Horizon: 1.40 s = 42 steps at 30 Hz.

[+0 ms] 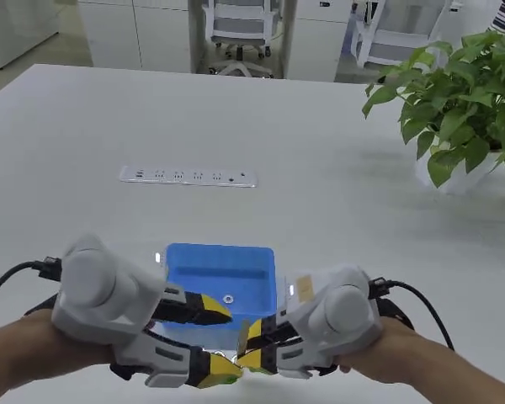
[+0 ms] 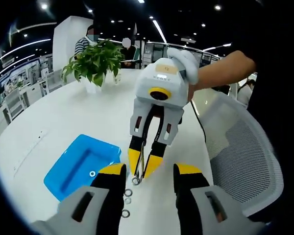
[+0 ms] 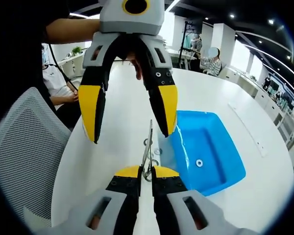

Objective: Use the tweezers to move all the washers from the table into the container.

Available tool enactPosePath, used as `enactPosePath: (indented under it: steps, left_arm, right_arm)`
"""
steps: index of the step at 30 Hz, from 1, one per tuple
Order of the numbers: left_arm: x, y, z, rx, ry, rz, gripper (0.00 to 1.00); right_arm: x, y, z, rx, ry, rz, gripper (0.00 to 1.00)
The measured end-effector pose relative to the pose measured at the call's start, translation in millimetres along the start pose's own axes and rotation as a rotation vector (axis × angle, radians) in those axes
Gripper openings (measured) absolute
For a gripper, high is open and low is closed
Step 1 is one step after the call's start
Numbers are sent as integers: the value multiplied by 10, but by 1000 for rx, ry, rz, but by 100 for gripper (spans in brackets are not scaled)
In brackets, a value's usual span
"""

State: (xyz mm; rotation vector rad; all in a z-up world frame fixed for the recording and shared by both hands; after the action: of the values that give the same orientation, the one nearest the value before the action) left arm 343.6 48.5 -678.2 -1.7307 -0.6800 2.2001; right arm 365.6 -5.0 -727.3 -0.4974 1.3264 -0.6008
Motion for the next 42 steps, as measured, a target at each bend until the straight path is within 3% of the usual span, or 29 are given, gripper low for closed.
enactPosePath:
  steps: [15, 26, 42]
  left_arm:
    - [82, -198, 46, -58, -62, 55, 60]
    - [92, -411, 49, -116, -85, 101, 74]
    - [98, -594, 18, -182, -124, 146, 92]
  right_arm:
    - [-233, -204, 130, 24, -23, 35, 9]
    - [-418, -322, 354, 53, -29, 69, 9]
    - [-531, -203, 634, 69, -47, 97, 9]
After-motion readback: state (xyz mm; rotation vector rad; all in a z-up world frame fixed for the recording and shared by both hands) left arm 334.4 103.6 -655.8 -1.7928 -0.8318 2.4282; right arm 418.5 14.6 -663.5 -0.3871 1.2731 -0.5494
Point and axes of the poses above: the centre of the closed fingertips' face, and the gripper's own axes: y roughly forward along the fingers, z roughly to its right, x roughly out of its underside, the point moved 4 cm from there along -y, roughly backward along the fingers, and after that the axes turned 10 degrees about x, right-handed, at the moved point
